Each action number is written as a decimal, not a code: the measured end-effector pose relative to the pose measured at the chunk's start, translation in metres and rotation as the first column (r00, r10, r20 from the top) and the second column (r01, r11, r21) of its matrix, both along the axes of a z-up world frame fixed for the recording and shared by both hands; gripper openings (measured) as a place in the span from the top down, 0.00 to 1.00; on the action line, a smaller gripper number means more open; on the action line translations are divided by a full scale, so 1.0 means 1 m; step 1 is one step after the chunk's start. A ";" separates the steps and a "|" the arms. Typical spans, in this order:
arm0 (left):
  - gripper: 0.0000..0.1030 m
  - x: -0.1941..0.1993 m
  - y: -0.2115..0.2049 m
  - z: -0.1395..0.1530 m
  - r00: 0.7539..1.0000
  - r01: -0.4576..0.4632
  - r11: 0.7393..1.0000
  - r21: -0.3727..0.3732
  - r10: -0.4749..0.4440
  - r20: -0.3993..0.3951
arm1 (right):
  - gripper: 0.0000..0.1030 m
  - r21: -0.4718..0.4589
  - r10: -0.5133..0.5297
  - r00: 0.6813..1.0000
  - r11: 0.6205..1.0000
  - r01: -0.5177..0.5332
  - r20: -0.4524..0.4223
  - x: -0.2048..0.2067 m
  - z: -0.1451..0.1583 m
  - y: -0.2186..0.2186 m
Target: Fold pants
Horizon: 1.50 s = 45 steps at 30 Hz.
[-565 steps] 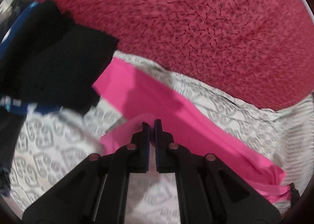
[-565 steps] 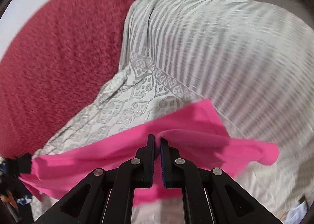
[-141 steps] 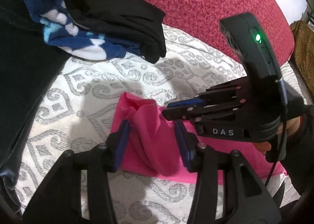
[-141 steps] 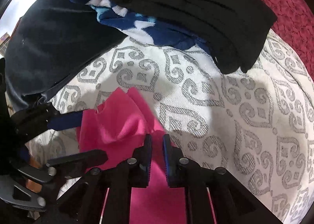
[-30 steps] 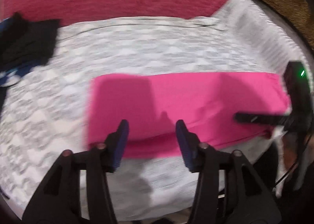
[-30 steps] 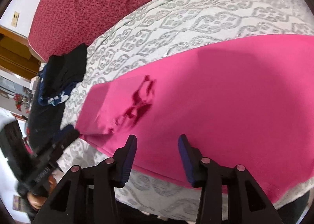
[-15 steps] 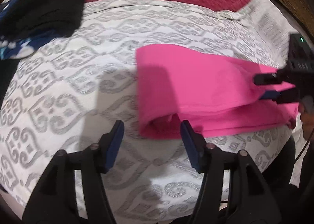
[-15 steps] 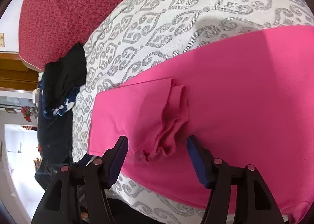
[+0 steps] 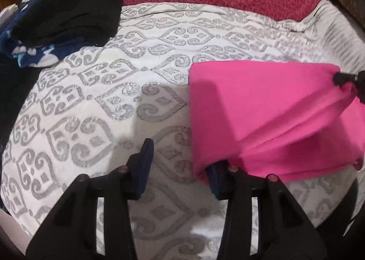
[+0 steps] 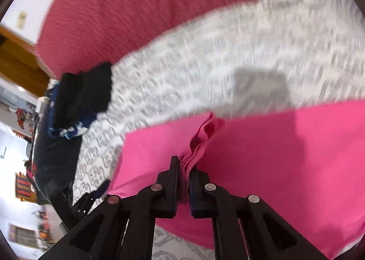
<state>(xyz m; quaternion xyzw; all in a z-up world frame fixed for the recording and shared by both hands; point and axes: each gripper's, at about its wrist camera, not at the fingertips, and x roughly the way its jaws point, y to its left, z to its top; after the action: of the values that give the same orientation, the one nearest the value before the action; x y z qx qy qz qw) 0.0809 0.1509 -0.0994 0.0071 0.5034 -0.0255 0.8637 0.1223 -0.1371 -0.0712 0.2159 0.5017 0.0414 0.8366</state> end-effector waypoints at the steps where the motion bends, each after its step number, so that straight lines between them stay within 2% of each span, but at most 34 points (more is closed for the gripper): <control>1: 0.55 -0.002 -0.002 0.002 1.000 0.008 1.000 0.007 -0.008 0.006 | 0.94 -0.011 0.008 1.000 1.000 -0.008 0.004 -0.002 0.003 -0.003; 4: 0.55 -0.008 -0.009 0.002 1.000 0.022 0.998 0.063 -0.023 0.015 | 0.94 -0.070 -0.013 1.000 0.997 0.012 -0.019 -0.011 -0.002 -0.018; 6: 0.55 -0.008 -0.009 0.000 1.000 0.021 0.998 0.056 -0.022 0.003 | 0.94 -0.111 -0.054 0.998 0.992 0.051 -0.025 -0.019 -0.010 -0.035; 9: 0.55 -0.009 -0.009 -0.002 0.999 0.027 0.999 0.018 -0.027 -0.017 | 0.93 -0.052 -0.103 0.992 0.994 0.100 -0.073 -0.026 -0.027 -0.059; 13: 0.55 -0.013 -0.017 -0.002 0.999 0.053 0.998 0.042 -0.053 -0.014 | 0.89 0.046 -0.120 0.982 0.991 0.128 -0.148 -0.032 -0.049 -0.070; 14: 0.55 -0.013 -0.017 -0.003 0.998 0.055 0.998 0.045 -0.054 -0.015 | 0.87 0.096 -0.113 0.980 0.987 0.130 -0.164 -0.034 -0.054 -0.071; 16: 0.55 -0.013 -0.018 -0.003 0.998 0.054 0.998 0.043 -0.053 -0.016 | 0.73 0.157 -0.096 0.980 0.980 0.124 -0.177 -0.034 -0.060 -0.068; 17: 0.55 -0.013 -0.018 -0.004 0.998 0.053 0.998 0.041 -0.052 -0.017 | 0.70 0.170 -0.086 0.980 0.978 0.117 -0.180 -0.033 -0.062 -0.065; 19: 0.55 -0.012 -0.017 -0.004 0.998 0.053 0.998 0.036 -0.052 -0.020 | 0.57 0.181 -0.057 0.981 0.979 0.091 -0.187 -0.029 -0.066 -0.056; 22: 0.55 -0.010 -0.015 -0.006 0.998 0.051 0.998 0.029 -0.050 -0.024 | 0.44 0.192 -0.043 0.987 0.979 0.073 -0.158 -0.020 -0.067 -0.047; 24: 0.55 -0.009 -0.014 -0.006 0.999 0.049 0.999 0.022 -0.048 -0.024 | 0.43 0.222 -0.029 0.989 0.973 0.062 -0.148 -0.010 -0.069 -0.038; 27: 0.55 -0.008 -0.012 -0.007 0.999 0.047 0.999 0.012 -0.047 -0.025 | 0.43 0.258 0.054 0.986 0.966 -0.012 -0.156 0.010 -0.079 -0.018; 28: 0.55 -0.007 -0.012 -0.007 0.999 0.048 0.999 0.009 -0.048 -0.024 | 0.45 0.241 0.051 0.988 0.970 -0.014 -0.147 0.012 -0.078 -0.014; 29: 0.55 -0.006 -0.011 -0.008 0.999 0.049 0.999 0.006 -0.049 -0.024 | 0.52 0.225 0.044 0.989 0.974 -0.011 -0.140 0.015 -0.076 -0.011; 30: 0.55 -0.006 -0.011 -0.008 0.998 0.050 0.999 0.004 -0.050 -0.023 | 0.94 0.212 0.046 0.991 0.977 -0.018 -0.128 0.017 -0.071 -0.008; 32: 0.55 -0.006 -0.011 -0.007 0.998 0.057 0.998 -0.001 -0.057 -0.023 | 0.95 0.176 0.035 0.994 0.984 -0.016 -0.107 0.016 -0.061 -0.006; 34: 0.55 -0.006 -0.012 -0.005 0.997 0.068 0.998 -0.019 -0.068 -0.022 | 0.95 0.100 0.013 0.997 0.995 -0.006 -0.070 0.011 -0.045 -0.006; 37: 0.55 -0.009 -0.015 0.003 0.995 0.101 0.991 -0.085 -0.102 -0.013 | 0.95 0.037 0.005 1.000 0.999 -0.004 -0.023 0.003 -0.022 -0.016; 39: 0.55 -0.012 -0.024 0.007 0.991 0.132 0.989 -0.072 -0.132 0.000 | 0.95 0.011 0.037 0.999 0.999 -0.037 -0.019 0.001 -0.015 -0.023; 42: 0.55 -0.013 -0.034 0.008 0.987 0.163 0.985 -0.049 -0.163 -0.001 | 0.93 -0.040 0.057 0.996 0.997 -0.060 -0.070 0.001 -0.026 -0.031; 45: 0.55 -0.017 -0.038 0.010 0.983 0.183 0.982 -0.042 -0.184 -0.009 | 0.93 -0.050 0.022 0.993 0.998 -0.028 -0.115 -0.003 -0.043 -0.044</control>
<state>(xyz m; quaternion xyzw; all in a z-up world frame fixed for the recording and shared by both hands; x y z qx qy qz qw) 0.0641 0.1132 -0.0894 0.0356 0.5055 -0.1154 0.8543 0.1192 -0.1809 -0.1142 0.1903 0.5522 0.0264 0.8113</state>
